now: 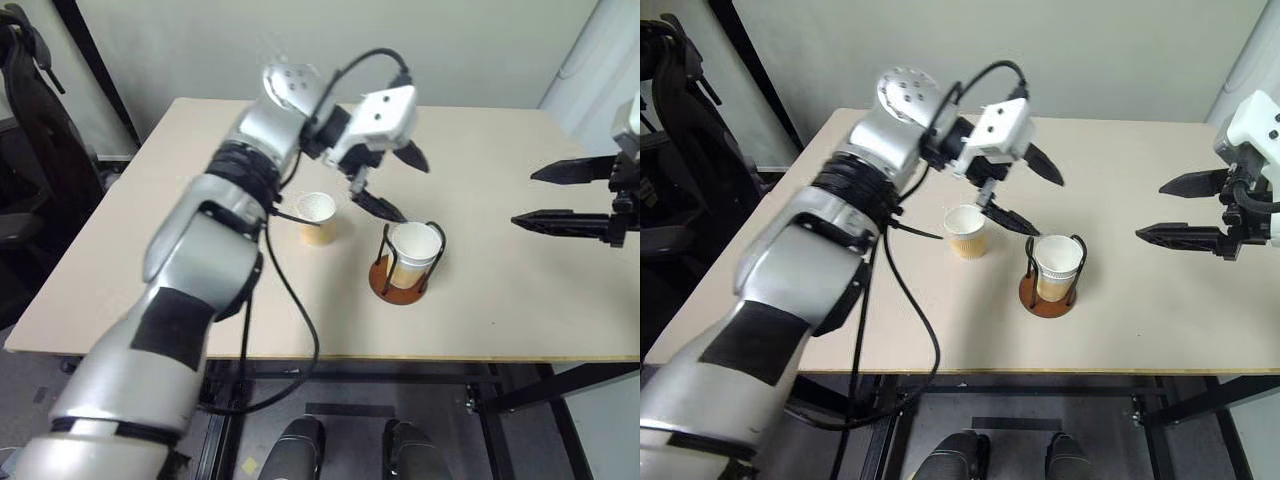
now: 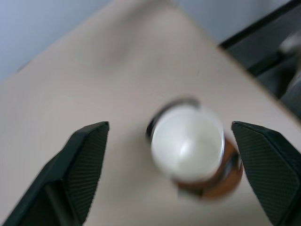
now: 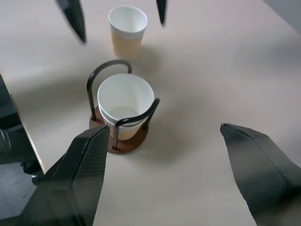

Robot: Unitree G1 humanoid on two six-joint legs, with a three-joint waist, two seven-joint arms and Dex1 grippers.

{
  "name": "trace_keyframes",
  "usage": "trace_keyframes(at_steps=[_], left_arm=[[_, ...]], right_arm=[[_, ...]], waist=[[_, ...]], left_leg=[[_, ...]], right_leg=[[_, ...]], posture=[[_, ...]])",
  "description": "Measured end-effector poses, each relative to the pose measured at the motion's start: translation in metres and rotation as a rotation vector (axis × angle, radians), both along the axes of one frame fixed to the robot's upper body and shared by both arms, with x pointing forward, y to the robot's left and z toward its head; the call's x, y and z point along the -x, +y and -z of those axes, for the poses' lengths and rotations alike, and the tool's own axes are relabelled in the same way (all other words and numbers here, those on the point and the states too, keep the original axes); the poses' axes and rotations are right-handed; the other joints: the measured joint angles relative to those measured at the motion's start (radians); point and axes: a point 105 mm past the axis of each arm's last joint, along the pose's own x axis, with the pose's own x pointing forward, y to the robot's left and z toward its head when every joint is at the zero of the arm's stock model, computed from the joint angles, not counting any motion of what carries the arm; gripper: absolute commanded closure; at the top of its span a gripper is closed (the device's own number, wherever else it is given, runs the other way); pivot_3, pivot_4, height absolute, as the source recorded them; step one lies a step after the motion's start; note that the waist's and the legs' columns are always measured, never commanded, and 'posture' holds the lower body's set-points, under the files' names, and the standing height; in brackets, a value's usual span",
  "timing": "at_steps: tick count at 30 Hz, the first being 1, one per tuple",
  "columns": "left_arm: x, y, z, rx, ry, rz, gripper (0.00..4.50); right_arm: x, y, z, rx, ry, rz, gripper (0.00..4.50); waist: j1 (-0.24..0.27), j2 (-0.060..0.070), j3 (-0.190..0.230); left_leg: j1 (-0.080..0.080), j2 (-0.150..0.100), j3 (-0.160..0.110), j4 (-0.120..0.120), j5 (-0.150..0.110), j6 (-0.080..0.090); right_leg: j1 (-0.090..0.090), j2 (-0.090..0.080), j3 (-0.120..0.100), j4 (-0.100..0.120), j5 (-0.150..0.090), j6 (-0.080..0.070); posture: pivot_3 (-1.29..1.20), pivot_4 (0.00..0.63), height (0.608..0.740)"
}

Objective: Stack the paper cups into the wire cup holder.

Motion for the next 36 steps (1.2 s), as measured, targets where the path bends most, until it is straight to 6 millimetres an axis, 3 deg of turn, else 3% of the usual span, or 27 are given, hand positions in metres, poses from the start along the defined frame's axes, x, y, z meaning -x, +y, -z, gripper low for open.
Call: trace_keyframes(at_steps=[3, 6, 8, 14, 19, 30, 33, 36], left_arm=[[-0.013, 0.04, 0.018, -0.138, -0.115, -0.071, 0.03], [-0.026, 0.062, 0.031, -0.24, -0.204, -0.155, 0.03], [-0.035, 0.072, 0.039, -0.274, -0.242, -0.221, 0.03], [-0.051, 0.092, 0.069, -0.361, -0.278, -0.336, 0.03], [-0.058, 0.098, 0.075, -0.391, -0.296, -0.4, 0.03], [-0.06, 0.086, 0.097, -0.402, -0.25, -0.403, 0.03], [-0.059, 0.082, 0.1, -0.405, -0.243, -0.394, 0.62], [-0.057, 0.08, 0.103, -0.409, -0.222, -0.379, 1.67]], right_arm=[[-0.002, 0.004, 0.004, -0.004, 0.019, -0.025, 0.59], [-0.006, 0.013, 0.004, -0.004, 0.023, -0.078, 0.59], [-0.008, 0.02, 0.002, 0.0, 0.022, -0.12, 0.59], [-0.012, 0.035, -0.003, 0.009, 0.033, -0.21, 0.59], [-0.016, 0.037, 0.001, 0.02, 0.067, -0.224, 0.59], [-0.02, 0.033, -0.007, 0.048, 0.065, -0.221, 0.59], [-0.02, 0.032, -0.007, 0.052, 0.068, -0.218, 0.59], [-0.02, 0.031, -0.006, 0.053, 0.074, -0.208, 0.59]], waist=[[-0.002, 0.0, 0.0], [0.001, 0.0, 0.0], [0.003, 0.0, 0.0], [0.001, 0.0, 0.0], [0.0, 0.0, 0.0], [-0.002, 0.001, 0.0], [-0.002, 0.001, 0.0], [-0.002, 0.001, 0.0]], left_leg=[[0.0, 0.0, 0.0, 0.0, 0.0, 0.0], [-0.001, -0.001, 0.0, 0.001, 0.002, 0.001], [-0.001, -0.002, 0.0, 0.001, 0.002, 0.002], [-0.002, -0.001, 0.0, 0.0, 0.002, 0.001], [-0.002, -0.001, 0.0, -0.001, 0.001, -0.001], [-0.002, 0.0, -0.001, -0.001, 0.0, -0.003], [-0.002, 0.0, -0.001, -0.001, 0.0, -0.004], [-0.002, 0.0, 0.0, -0.001, 0.0, -0.004]], right_leg=[[-0.001, 0.0, 0.0, 0.001, 0.001, -0.001], [0.0, 0.0, -0.001, 0.0, 0.003, -0.004], [0.0, 0.0, -0.002, 0.0, 0.008, -0.011], [-0.003, 0.0, -0.002, 0.0, 0.009, -0.015], [-0.005, 0.001, -0.003, 0.001, 0.008, -0.017], [-0.006, 0.001, -0.002, 0.003, 0.008, -0.02], [-0.006, 0.0, -0.002, 0.003, 0.008, -0.021], [-0.007, 0.0, -0.002, 0.003, 0.008, -0.021]], posture=[[0.0, 0.15, 0.74], [0.0, 0.15, 0.74], [0.0, 0.15, 0.74], [0.0, 0.15, 0.74], [0.0, 0.15, 0.74], [0.0, 0.15, 0.74], [0.0, 0.15, 0.74], [0.0, 0.15, 0.74]])
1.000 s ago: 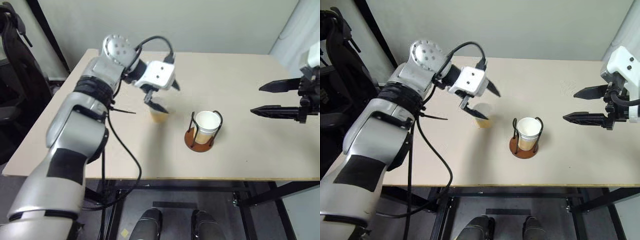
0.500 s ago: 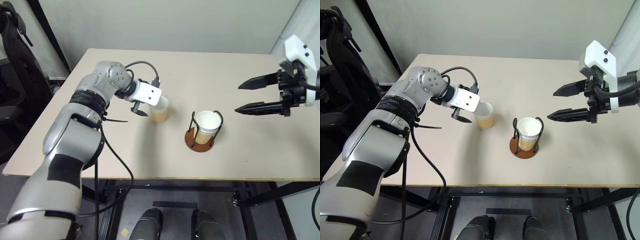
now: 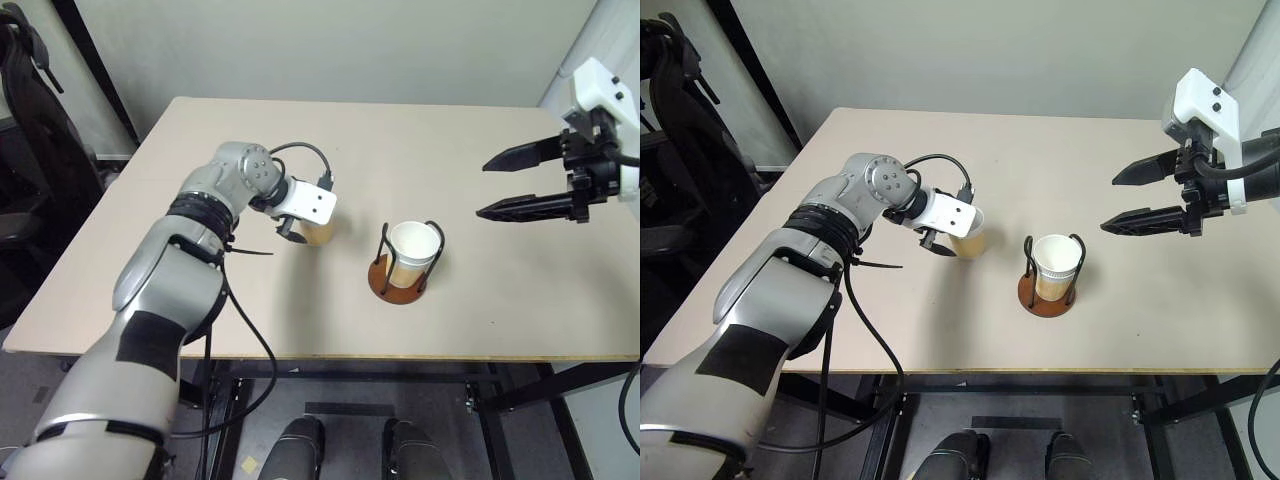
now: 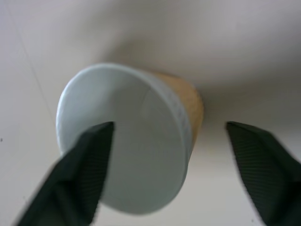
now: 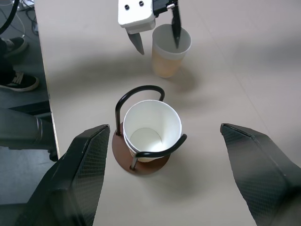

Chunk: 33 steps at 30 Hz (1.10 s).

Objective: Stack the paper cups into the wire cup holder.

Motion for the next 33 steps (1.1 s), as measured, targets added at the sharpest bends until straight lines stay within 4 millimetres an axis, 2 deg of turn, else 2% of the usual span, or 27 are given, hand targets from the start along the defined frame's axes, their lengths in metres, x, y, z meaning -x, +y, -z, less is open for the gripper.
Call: trace_keyframes(at_steps=[7, 8, 12, 18, 19, 21, 22, 24, 25, 30, 33], left_arm=[[0.005, 0.001, -0.006, -0.012, 0.056, 0.011, 4.24], [0.006, 0.001, -0.009, -0.015, 0.06, 0.014, 4.46], [0.015, 0.0, -0.022, 0.013, 0.126, 0.045, 4.46], [0.028, -0.002, -0.031, 0.04, 0.234, 0.099, 4.46], [0.029, -0.004, -0.037, 0.058, 0.226, 0.108, 4.46], [0.03, -0.007, -0.057, 0.093, 0.186, 0.125, 4.46], [0.031, -0.008, -0.064, 0.102, 0.17, 0.132, 4.46], [0.033, -0.012, -0.08, 0.124, 0.141, 0.152, 4.46], [0.035, -0.013, -0.085, 0.134, 0.137, 0.155, 4.46], [0.043, -0.019, -0.102, 0.184, 0.153, 0.167, 4.46], [0.051, -0.03, -0.118, 0.213, 0.155, 0.203, 4.46]], right_arm=[[0.0, -0.004, 0.007, 0.006, 0.024, 0.018, 0.59], [-0.001, -0.004, 0.007, 0.005, 0.025, 0.018, 0.59], [-0.004, -0.01, 0.008, 0.0, 0.026, 0.038, 0.59], [-0.012, -0.022, 0.009, -0.003, 0.027, 0.067, 0.59], [-0.014, -0.024, 0.009, 0.001, 0.024, 0.068, 0.59], [-0.019, -0.028, 0.01, 0.019, 0.023, 0.068, 0.59], [-0.02, -0.029, 0.01, 0.025, 0.026, 0.07, 0.59], [-0.024, -0.035, 0.009, 0.033, 0.03, 0.09, 0.59], [-0.026, -0.036, 0.009, 0.038, 0.028, 0.097, 0.59], [-0.027, -0.04, 0.011, 0.074, 0.031, 0.091, 0.59], [-0.024, -0.044, 0.018, 0.098, 0.056, 0.083, 0.59]], waist=[[0.0, 0.0, 0.0], [0.0, 0.0, 0.0], [0.0, 0.0, 0.0], [-0.001, 0.0, 0.0], [-0.001, 0.0, 0.0], [-0.003, 0.0, 0.0], [-0.002, 0.001, 0.0], [-0.004, 0.001, 0.0], [-0.004, 0.002, 0.0], [-0.006, 0.002, 0.0], [-0.002, 0.002, 0.0]], left_leg=[[0.0, 0.0, 0.0, 0.0, 0.0, 0.0], [0.0, 0.0, -0.001, 0.0, 0.0, 0.0], [0.0, 0.0, 0.0, 0.0, 0.0, 0.0], [-0.001, 0.0, 0.0, 0.0, 0.0, 0.001], [-0.002, 0.001, -0.002, 0.0, 0.0, 0.001], [-0.001, 0.0, 0.001, -0.001, -0.001, 0.001], [-0.002, 0.001, -0.001, 0.0, -0.001, 0.001], [-0.001, 0.0, 0.001, -0.001, -0.001, 0.002], [-0.001, 0.001, 0.0, 0.0, -0.001, 0.002], [-0.002, 0.001, 0.0, -0.001, -0.002, 0.002], [-0.003, 0.001, -0.001, 0.0, -0.002, 0.002]], right_leg=[[0.0, 0.0, 0.002, 0.0, 0.0, 0.0], [0.0, -0.001, 0.003, 0.0, 0.0, 0.0], [0.0, 0.001, 0.001, 0.0, 0.0, 0.0], [-0.001, 0.001, 0.001, -0.001, 0.0, 0.0], [-0.001, -0.002, 0.004, -0.001, 0.0, 0.0], [-0.001, 0.003, 0.0, 0.0, 0.0, 0.0], [-0.001, -0.002, 0.004, -0.001, 0.0, 0.0], [-0.001, 0.003, -0.001, -0.001, 0.0, 0.0], [-0.001, -0.002, 0.004, -0.001, 0.0, 0.0], [-0.002, 0.001, -0.001, -0.001, 0.0, 0.0], [-0.001, -0.001, 0.0, -0.002, -0.001, -0.001]], posture=[[0.0, 0.15, 0.74], [0.0, 0.15, 0.74], [0.0, 0.15, 0.74], [0.0, 0.15, 0.74], [0.0, 0.15, 0.74], [0.0, 0.15, 0.74], [0.0, 0.15, 0.74], [0.0, 0.15, 0.74], [0.0, 0.15, 0.74], [0.0, 0.15, 0.74], [0.0, 0.15, 0.74]])
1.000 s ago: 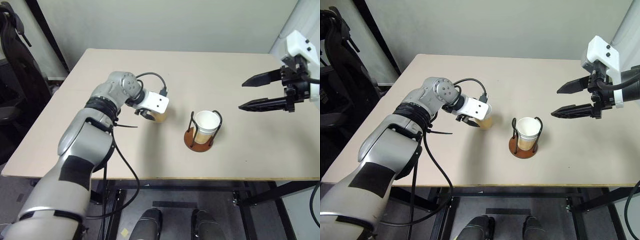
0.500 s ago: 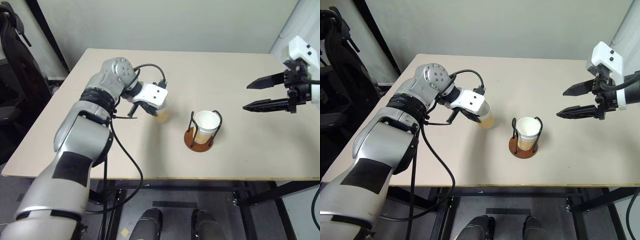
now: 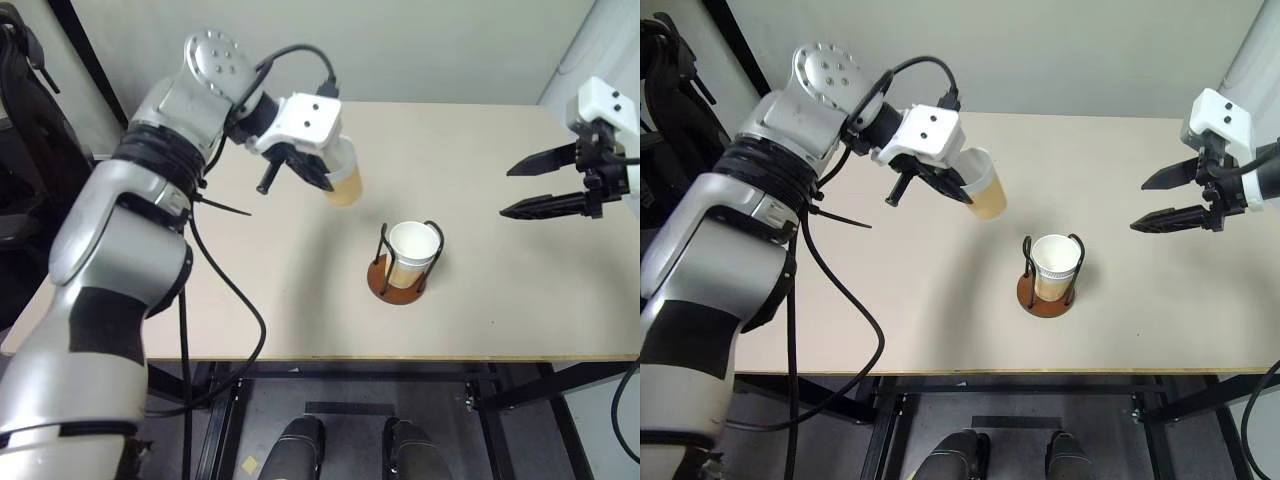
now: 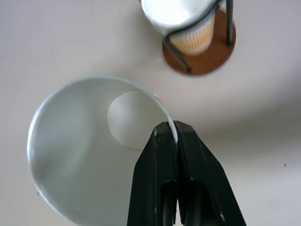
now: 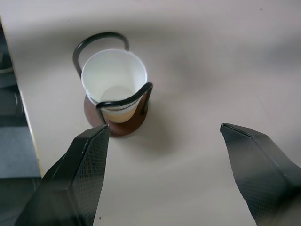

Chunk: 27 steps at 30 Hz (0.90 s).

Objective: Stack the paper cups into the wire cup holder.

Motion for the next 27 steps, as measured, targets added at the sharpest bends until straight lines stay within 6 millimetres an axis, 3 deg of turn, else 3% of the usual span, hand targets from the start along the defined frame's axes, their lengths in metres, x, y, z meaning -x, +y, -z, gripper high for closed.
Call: trace_keyframes(at_steps=[5, 13, 20, 27], left_arm=[[0.013, -0.026, -0.017, 0.029, 0.001, 0.085, 4.46], [0.018, -0.055, -0.01, 0.018, 0.04, 0.151, 4.46], [0.019, -0.066, -0.002, 0.01, 0.061, 0.173, 4.46], [0.026, -0.084, 0.003, 0.023, 0.088, 0.227, 4.46]], right_arm=[[0.008, -0.002, -0.006, 0.026, -0.019, -0.013, 0.59], [0.036, 0.002, -0.044, -0.006, -0.131, 0.005, 0.59], [0.058, -0.001, -0.068, -0.051, -0.211, 0.07, 0.59], [0.064, -0.005, -0.059, -0.058, -0.196, 0.123, 0.59]], waist=[[0.001, 0.001, 0.001], [0.003, 0.003, 0.001], [0.001, 0.003, 0.001], [0.008, 0.003, 0.001]], left_leg=[[0.002, -0.001, 0.002, 0.0, -0.001, 0.001], [0.002, 0.0, 0.001, 0.0, -0.001, 0.001], [0.003, -0.001, 0.002, 0.0, -0.002, 0.001], [0.002, -0.002, 0.002, 0.002, -0.002, 0.0]], right_leg=[[0.002, -0.001, 0.0, 0.0, -0.001, 0.002], [0.004, -0.002, 0.001, 0.0, -0.004, 0.003], [0.005, 0.0, 0.001, 0.0, -0.008, 0.009], [0.006, -0.004, 0.003, 0.0, -0.009, 0.011]], posture=[[0.0, 0.15, 0.74], [0.0, 0.15, 0.74], [0.0, 0.15, 0.74], [0.0, 0.15, 0.74]])
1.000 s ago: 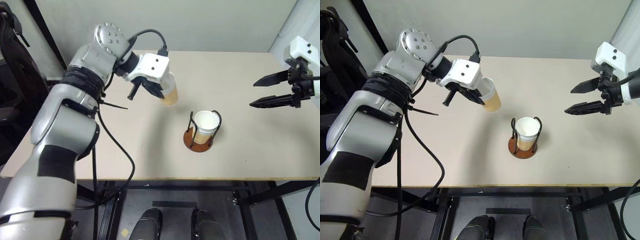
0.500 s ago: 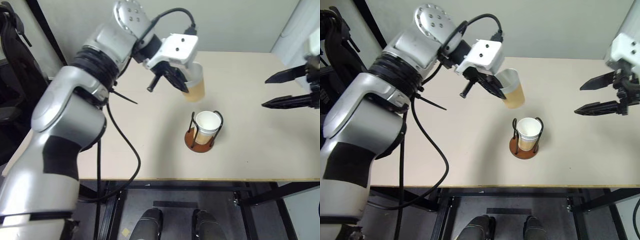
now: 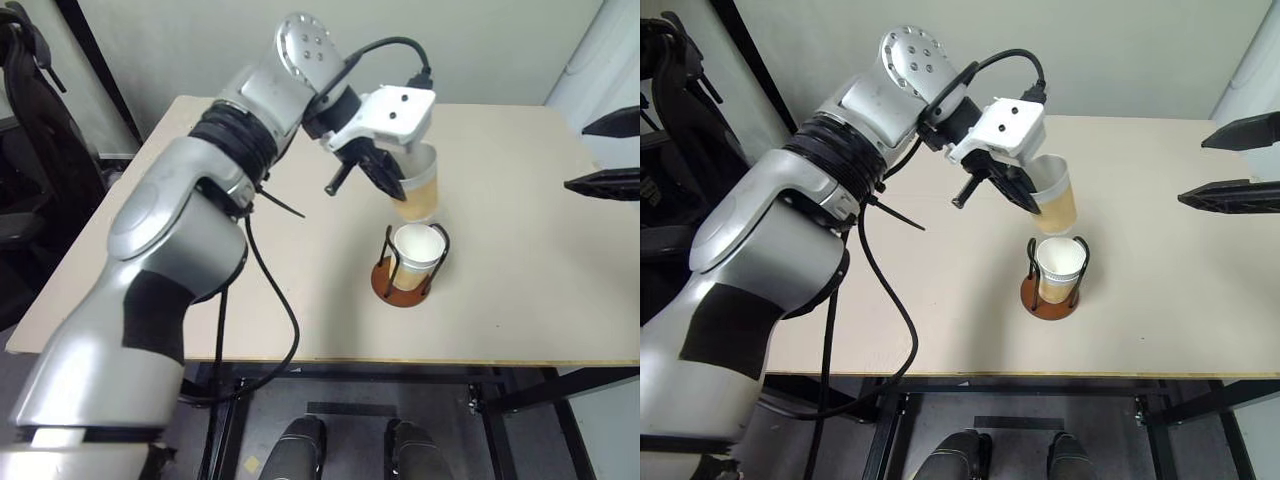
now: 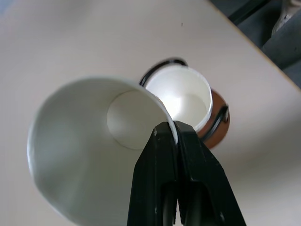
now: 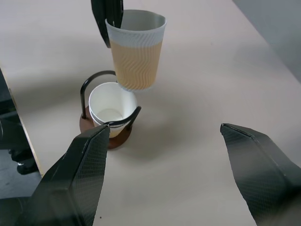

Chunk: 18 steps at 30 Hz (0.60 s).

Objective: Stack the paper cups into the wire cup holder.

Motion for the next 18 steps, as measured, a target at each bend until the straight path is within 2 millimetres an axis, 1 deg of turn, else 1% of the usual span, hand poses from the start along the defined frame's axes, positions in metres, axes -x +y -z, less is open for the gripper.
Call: trace_keyframes(at_steps=[2, 3, 11, 15, 18], left_arm=[[0.002, -0.003, 0.001, 0.005, 0.009, 0.011, 4.46], [0.002, -0.005, 0.001, 0.005, 0.01, 0.015, 4.46], [0.006, -0.007, 0.009, -0.039, 0.018, 0.038, 4.46], [0.008, -0.009, 0.009, -0.036, 0.021, 0.053, 4.46], [0.008, -0.01, 0.01, -0.041, 0.018, 0.061, 4.46]], right_arm=[[0.001, -0.001, 0.003, -0.006, 0.007, 0.011, 0.59], [0.001, -0.001, 0.004, -0.009, 0.007, 0.014, 0.59], [0.004, -0.002, 0.006, -0.022, -0.001, 0.034, 0.59], [0.004, -0.002, 0.008, -0.027, 0.003, 0.035, 0.59], [0.004, -0.001, 0.007, -0.029, 0.002, 0.033, 0.59]], waist=[[0.0, 0.0, 0.0], [0.001, 0.0, 0.0], [0.004, 0.0, 0.0], [0.004, 0.0, 0.0], [0.005, 0.0, 0.0]], left_leg=[[0.0, 0.0, 0.002, -0.001, 0.0, 0.0], [0.0, 0.0, 0.002, 0.0, 0.0, -0.001], [0.0, 0.0, 0.002, 0.001, 0.0, -0.001], [0.001, -0.001, 0.003, 0.001, -0.001, -0.001], [0.001, -0.001, 0.003, 0.001, -0.001, -0.001]], right_leg=[[0.0, 0.001, -0.002, 0.0, 0.0, 0.0], [0.0, 0.0, 0.001, 0.0, 0.0, 0.001], [0.0, -0.001, 0.001, 0.0, -0.001, 0.003], [0.001, -0.001, 0.0, -0.001, -0.001, 0.004], [0.001, -0.001, -0.001, 0.0, -0.003, 0.009]], posture=[[0.0, 0.15, 0.74], [0.0, 0.15, 0.74], [0.0, 0.15, 0.74], [0.0, 0.15, 0.74], [0.0, 0.15, 0.74]])
